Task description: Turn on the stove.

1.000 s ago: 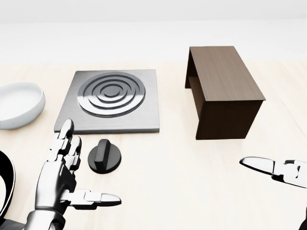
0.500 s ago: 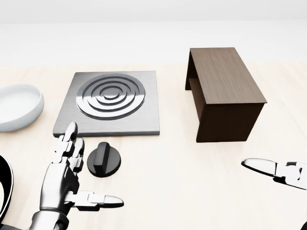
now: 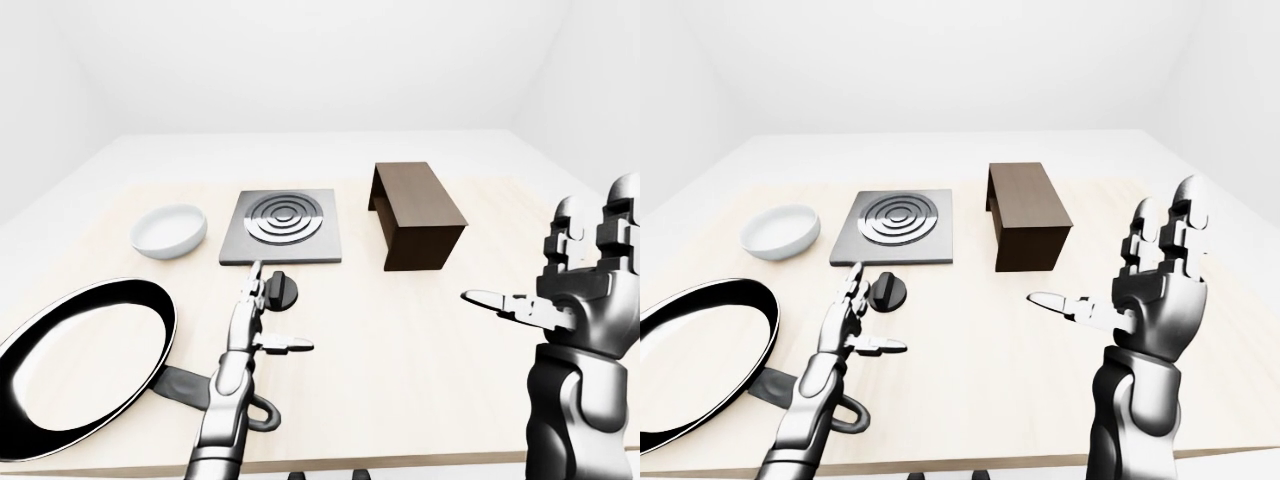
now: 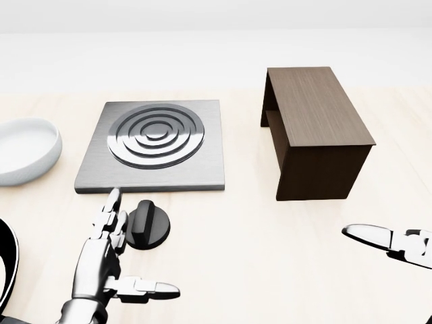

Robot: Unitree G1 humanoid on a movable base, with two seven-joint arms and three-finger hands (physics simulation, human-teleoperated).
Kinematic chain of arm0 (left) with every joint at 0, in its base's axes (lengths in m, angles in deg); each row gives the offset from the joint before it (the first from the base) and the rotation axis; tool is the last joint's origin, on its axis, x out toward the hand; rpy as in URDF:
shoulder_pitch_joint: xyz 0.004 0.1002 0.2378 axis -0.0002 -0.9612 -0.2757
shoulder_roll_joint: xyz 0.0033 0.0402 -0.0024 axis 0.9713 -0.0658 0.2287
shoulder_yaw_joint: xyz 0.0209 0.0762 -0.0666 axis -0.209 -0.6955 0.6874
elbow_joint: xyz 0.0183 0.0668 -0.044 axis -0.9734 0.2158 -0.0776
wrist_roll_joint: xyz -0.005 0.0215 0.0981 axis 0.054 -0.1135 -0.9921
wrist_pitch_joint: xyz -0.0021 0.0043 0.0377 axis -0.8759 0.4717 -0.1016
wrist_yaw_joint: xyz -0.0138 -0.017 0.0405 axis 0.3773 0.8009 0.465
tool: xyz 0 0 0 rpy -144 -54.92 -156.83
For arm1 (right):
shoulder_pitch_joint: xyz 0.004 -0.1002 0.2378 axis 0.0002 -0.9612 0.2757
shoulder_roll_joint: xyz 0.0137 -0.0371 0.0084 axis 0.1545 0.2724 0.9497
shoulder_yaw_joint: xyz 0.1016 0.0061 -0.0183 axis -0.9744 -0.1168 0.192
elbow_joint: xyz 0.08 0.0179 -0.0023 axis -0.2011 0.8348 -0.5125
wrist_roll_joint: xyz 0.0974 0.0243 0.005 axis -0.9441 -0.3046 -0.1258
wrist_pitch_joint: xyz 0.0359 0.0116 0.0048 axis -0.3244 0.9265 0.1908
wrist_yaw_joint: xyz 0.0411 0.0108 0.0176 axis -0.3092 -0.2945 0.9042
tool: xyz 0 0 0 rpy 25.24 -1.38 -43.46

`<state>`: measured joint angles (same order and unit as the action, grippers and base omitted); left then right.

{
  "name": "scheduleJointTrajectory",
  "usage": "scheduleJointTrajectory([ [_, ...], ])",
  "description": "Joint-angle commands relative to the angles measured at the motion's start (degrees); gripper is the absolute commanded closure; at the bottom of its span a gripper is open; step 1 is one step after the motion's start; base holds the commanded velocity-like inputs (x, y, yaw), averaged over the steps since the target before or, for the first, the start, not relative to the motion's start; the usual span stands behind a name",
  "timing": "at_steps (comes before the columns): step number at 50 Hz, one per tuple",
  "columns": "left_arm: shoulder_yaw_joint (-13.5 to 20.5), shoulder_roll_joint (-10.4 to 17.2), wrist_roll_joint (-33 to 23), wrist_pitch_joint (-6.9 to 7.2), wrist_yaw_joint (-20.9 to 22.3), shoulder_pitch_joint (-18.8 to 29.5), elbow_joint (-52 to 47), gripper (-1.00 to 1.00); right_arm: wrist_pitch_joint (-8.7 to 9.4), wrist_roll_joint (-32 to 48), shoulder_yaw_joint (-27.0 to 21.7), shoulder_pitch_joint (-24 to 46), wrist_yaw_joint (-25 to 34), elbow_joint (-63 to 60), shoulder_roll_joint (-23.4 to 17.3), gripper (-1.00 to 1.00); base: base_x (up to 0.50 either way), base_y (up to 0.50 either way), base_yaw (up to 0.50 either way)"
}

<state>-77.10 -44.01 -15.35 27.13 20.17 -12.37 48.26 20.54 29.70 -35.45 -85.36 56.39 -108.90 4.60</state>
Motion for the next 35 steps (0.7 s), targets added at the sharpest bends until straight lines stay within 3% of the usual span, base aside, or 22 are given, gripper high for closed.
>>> scheduleJointTrajectory([
  [1,-0.43,-0.16,-0.61,0.00,-0.19,0.68,3.23,-1.00,0.00,-0.28,-0.26,0.20,-0.05,-0.24,-0.07,-1.00,0.00,0.00,0.00],
  [20,-0.96,-0.43,-1.82,0.00,-0.48,2.18,10.52,-1.00,0.00,-0.07,-0.05,0.04,-0.08,-0.13,0.03,-1.00,0.00,0.00,0.00],
  [35,-2.70,-1.30,-2.47,0.00,-0.23,-0.33,5.69,-1.00,0.00,0.08,-0.03,-0.13,0.09,0.26,0.06,-1.00,0.00,0.00,0.00],
])
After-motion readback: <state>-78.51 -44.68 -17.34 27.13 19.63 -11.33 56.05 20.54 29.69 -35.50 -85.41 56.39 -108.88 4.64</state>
